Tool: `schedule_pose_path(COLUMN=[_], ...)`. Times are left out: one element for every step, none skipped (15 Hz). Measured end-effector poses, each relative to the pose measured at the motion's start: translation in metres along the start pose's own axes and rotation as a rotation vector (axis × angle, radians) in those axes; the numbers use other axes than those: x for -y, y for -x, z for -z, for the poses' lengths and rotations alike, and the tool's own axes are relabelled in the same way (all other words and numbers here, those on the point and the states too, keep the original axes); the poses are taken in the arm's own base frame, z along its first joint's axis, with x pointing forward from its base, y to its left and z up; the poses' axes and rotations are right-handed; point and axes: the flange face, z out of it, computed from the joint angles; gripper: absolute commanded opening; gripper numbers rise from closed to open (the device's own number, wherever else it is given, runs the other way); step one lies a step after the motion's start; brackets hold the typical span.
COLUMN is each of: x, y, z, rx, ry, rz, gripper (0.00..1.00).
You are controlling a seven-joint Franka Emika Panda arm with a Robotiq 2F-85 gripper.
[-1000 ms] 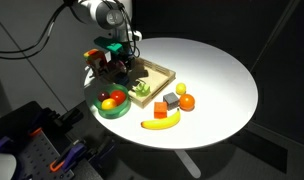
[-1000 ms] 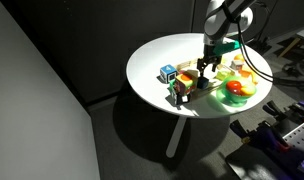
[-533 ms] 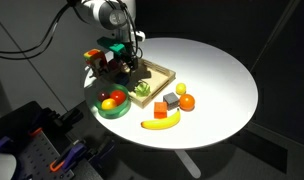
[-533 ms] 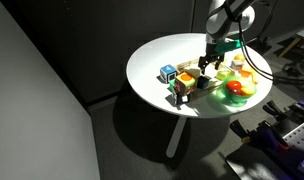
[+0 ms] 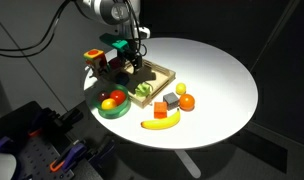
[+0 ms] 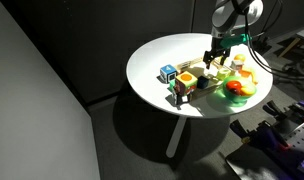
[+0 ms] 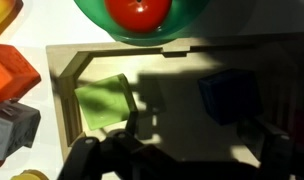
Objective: Put the orange on the table then put the yellow and blue blocks in the box
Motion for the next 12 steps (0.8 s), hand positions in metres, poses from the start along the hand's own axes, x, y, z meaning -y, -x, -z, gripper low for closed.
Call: schedule_pose_path(x=[-0.004, -0.008, -0.012, -0.016, -0.020, -0.024, -0.028, -0.033, -0.037, -0.042, -0.046, -0.050], y=[0.003, 0.007, 0.011, 0.016, 0.021, 0.026, 0.032, 0.037, 0.043, 0.048, 0.053, 0.058], z=[0.003, 0.007, 0.011, 0.014, 0.018, 0.021, 0.024, 0.027, 0.031, 0.035, 0.038, 0.041], rx=[0.002, 0.005, 0.010, 0.015, 0.020, 0.025, 0.031, 0.038, 0.042, 0.045, 0.049, 0.054], ry=[0.000, 0.000, 0.001, 0.002, 0.004, 0.006, 0.008, 0.010, 0.012, 0.016, 0.019, 0.022], rz=[-0.005, -0.010, -0.016, -0.022, -0.028, -0.033, -0.038, -0.043, -0.048, -0.052, -0.056, -0.059], gripper=[1.00, 1.00, 1.00, 1.00, 1.00, 1.00, 1.00, 1.00, 1.00, 1.00, 1.00, 1.00])
